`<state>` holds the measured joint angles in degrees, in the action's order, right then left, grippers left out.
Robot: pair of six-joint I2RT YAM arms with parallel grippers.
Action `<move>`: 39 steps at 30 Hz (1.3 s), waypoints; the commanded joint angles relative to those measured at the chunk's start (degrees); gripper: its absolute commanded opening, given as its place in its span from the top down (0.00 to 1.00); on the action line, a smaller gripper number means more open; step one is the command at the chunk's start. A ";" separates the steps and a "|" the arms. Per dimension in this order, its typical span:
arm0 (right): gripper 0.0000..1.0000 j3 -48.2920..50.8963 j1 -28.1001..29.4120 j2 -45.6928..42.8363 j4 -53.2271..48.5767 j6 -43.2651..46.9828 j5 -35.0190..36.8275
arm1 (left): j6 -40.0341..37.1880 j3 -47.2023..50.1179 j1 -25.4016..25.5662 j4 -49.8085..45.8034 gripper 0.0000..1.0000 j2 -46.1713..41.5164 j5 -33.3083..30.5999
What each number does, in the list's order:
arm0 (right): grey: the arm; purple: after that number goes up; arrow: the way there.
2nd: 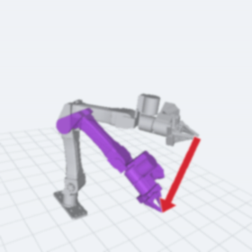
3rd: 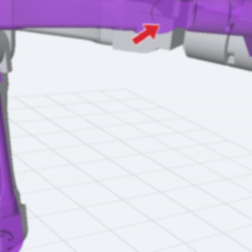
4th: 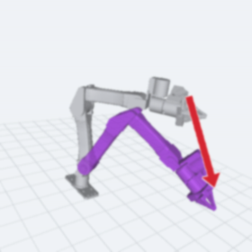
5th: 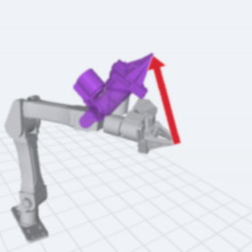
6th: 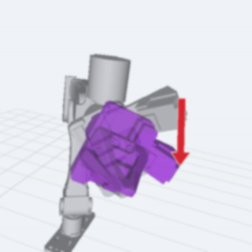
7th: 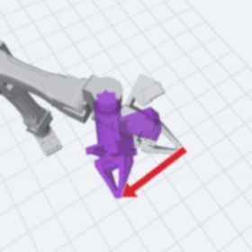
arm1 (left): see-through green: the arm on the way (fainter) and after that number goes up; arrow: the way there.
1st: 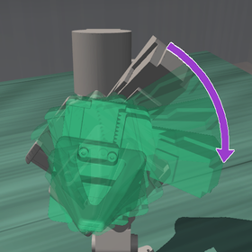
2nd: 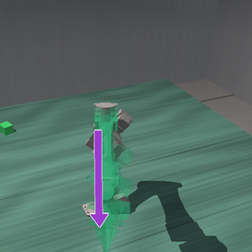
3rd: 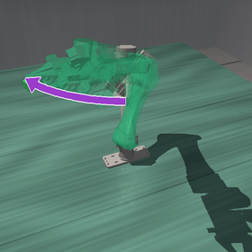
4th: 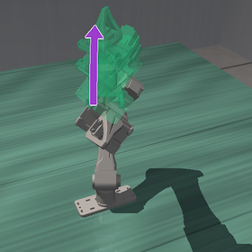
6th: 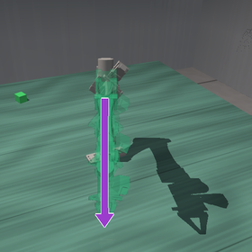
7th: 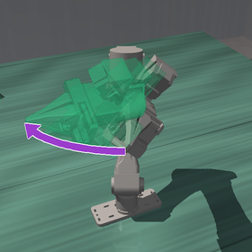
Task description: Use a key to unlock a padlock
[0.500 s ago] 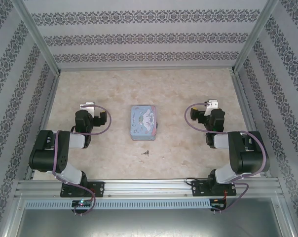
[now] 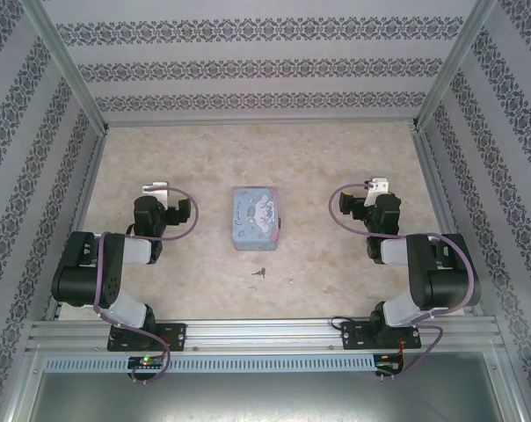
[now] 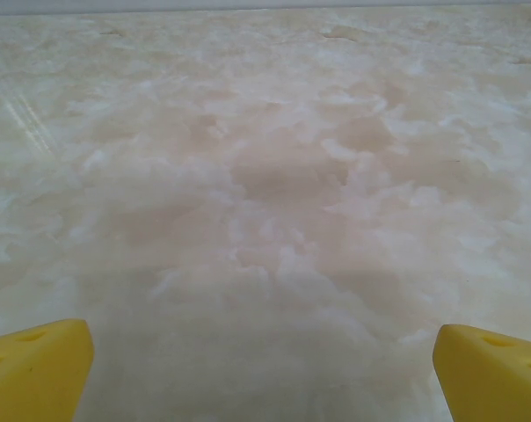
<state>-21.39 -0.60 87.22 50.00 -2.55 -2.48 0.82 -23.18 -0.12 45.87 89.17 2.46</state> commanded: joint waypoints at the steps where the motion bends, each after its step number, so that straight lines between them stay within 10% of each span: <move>1: 0.02 -0.63 0.25 -0.39 1.87 0.95 -0.24 | -0.53 -1.08 -0.59 0.67 0.00 0.48 0.63; 17: 0.02 -0.79 -0.57 -1.66 1.55 -1.05 0.86 | -0.28 -1.18 -0.59 -0.13 0.00 -0.36 -0.11; 26: 0.02 -14.84 -1.73 -13.40 -32.92 -12.66 3.47 | 2.71 -12.47 -0.54 -25.47 0.00 -7.33 -3.57; 39: 0.02 -22.19 -6.83 -7.97 -40.71 -36.33 -35.47 | 24.46 -26.44 2.73 -51.73 0.00 -12.99 5.89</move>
<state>-43.40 -9.32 79.59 12.23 -33.76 -27.94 17.23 -46.33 1.26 4.84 76.88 3.79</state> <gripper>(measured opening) 0.979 0.997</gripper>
